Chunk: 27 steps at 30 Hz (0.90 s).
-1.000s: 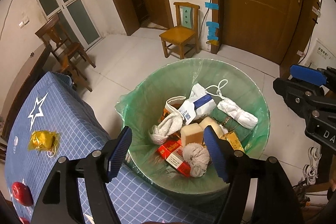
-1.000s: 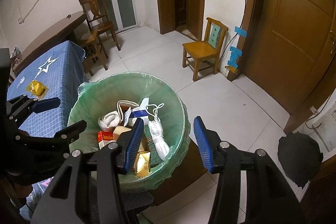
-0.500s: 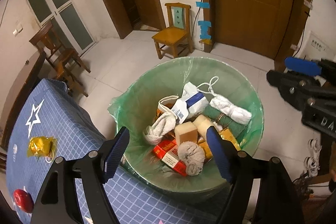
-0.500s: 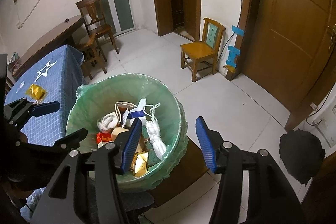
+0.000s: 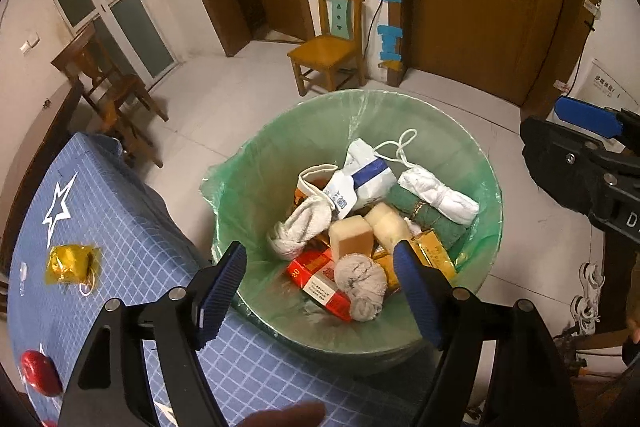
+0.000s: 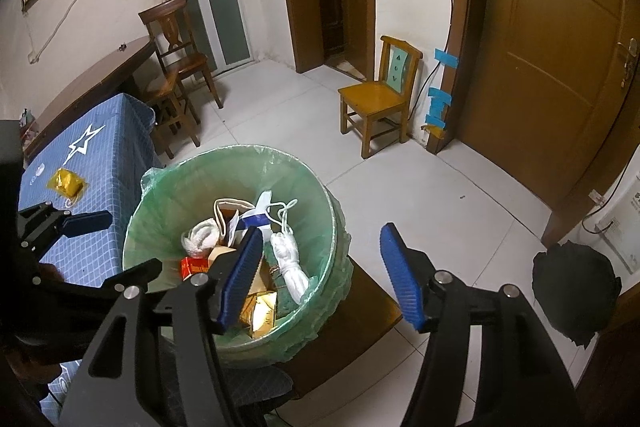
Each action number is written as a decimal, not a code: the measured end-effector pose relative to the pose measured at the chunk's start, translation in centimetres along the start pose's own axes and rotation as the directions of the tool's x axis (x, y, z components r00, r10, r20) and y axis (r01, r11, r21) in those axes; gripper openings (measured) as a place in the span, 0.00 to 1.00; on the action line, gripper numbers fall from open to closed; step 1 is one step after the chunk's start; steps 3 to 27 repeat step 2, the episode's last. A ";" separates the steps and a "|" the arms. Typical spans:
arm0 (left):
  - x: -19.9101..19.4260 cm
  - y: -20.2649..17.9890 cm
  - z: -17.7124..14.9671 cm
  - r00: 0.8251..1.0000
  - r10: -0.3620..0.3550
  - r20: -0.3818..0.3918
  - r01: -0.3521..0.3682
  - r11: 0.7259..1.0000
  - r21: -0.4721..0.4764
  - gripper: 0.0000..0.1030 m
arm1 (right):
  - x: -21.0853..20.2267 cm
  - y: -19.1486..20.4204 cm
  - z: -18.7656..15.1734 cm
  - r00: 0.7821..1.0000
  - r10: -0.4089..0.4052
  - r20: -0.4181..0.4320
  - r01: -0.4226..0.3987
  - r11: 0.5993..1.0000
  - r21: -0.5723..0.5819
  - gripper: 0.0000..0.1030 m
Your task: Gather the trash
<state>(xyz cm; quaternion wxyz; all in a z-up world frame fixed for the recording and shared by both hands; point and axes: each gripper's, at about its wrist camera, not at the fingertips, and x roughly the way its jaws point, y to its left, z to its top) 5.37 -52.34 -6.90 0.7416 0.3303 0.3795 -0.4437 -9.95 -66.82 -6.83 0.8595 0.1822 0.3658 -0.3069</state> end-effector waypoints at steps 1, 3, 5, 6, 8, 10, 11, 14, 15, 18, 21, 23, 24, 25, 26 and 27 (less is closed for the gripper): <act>0.0 0.1 0.0 1.000 0.000 -0.002 0.000 1.000 -0.005 0.74 | 0.0 0.1 0.0 1.000 0.000 0.000 0.000 1.000 -0.002 0.57; -0.1 0.2 -0.1 1.000 -0.010 -0.004 0.010 1.000 -0.013 0.74 | 0.0 0.2 0.0 1.000 0.001 -0.001 -0.001 1.000 -0.004 0.57; -0.1 0.2 -0.1 1.000 -0.010 -0.004 0.010 1.000 -0.013 0.74 | 0.0 0.2 0.0 1.000 0.001 -0.001 -0.001 1.000 -0.004 0.57; -0.1 0.2 -0.1 1.000 -0.010 -0.004 0.010 1.000 -0.013 0.74 | 0.0 0.2 0.0 1.000 0.001 -0.001 -0.001 1.000 -0.004 0.57; -0.1 0.2 -0.1 1.000 -0.010 -0.004 0.010 1.000 -0.013 0.74 | 0.0 0.2 0.0 1.000 0.001 -0.001 -0.001 1.000 -0.004 0.57; -0.1 0.2 -0.1 1.000 -0.010 -0.004 0.010 1.000 -0.013 0.74 | 0.0 0.2 0.0 1.000 0.001 -0.001 -0.001 1.000 -0.004 0.57; -0.1 0.2 -0.1 1.000 -0.010 -0.004 0.010 1.000 -0.013 0.74 | 0.0 0.2 0.0 1.000 0.001 -0.001 -0.001 1.000 -0.004 0.57; -0.1 0.2 -0.1 1.000 -0.010 -0.004 0.010 1.000 -0.013 0.74 | 0.0 0.2 0.0 1.000 0.001 -0.001 -0.001 1.000 -0.004 0.57; -0.1 0.2 -0.1 1.000 -0.010 -0.004 0.010 1.000 -0.013 0.74 | 0.0 0.2 0.0 1.000 0.001 -0.001 -0.001 1.000 -0.004 0.57; -0.1 0.2 -0.1 1.000 -0.010 -0.004 0.010 1.000 -0.013 0.74 | 0.0 0.2 0.0 1.000 0.001 -0.001 -0.001 1.000 -0.004 0.57; -0.1 0.2 -0.1 1.000 -0.010 -0.004 0.010 1.000 -0.013 0.74 | 0.0 0.2 0.0 1.000 0.001 -0.001 -0.001 1.000 -0.004 0.57; -0.1 0.2 -0.1 1.000 -0.010 -0.004 0.010 1.000 -0.013 0.74 | 0.0 0.2 0.0 1.000 0.001 -0.001 -0.001 1.000 -0.004 0.57; -0.1 0.2 -0.1 1.000 -0.010 -0.004 0.010 1.000 -0.013 0.74 | 0.0 0.2 0.0 1.000 0.001 -0.001 -0.001 1.000 -0.004 0.57; -0.1 0.2 -0.1 1.000 -0.010 -0.004 0.010 1.000 -0.013 0.74 | 0.0 0.2 0.0 1.000 0.001 -0.001 -0.001 1.000 -0.004 0.57; -0.1 0.2 -0.1 1.000 -0.010 -0.004 0.010 1.000 -0.013 0.74 | 0.0 0.2 0.0 1.000 0.001 -0.001 -0.001 1.000 -0.004 0.57; -0.1 0.2 -0.1 1.000 -0.010 -0.004 0.010 1.000 -0.013 0.74 | 0.0 0.2 0.0 1.000 0.001 -0.001 -0.001 1.000 -0.004 0.57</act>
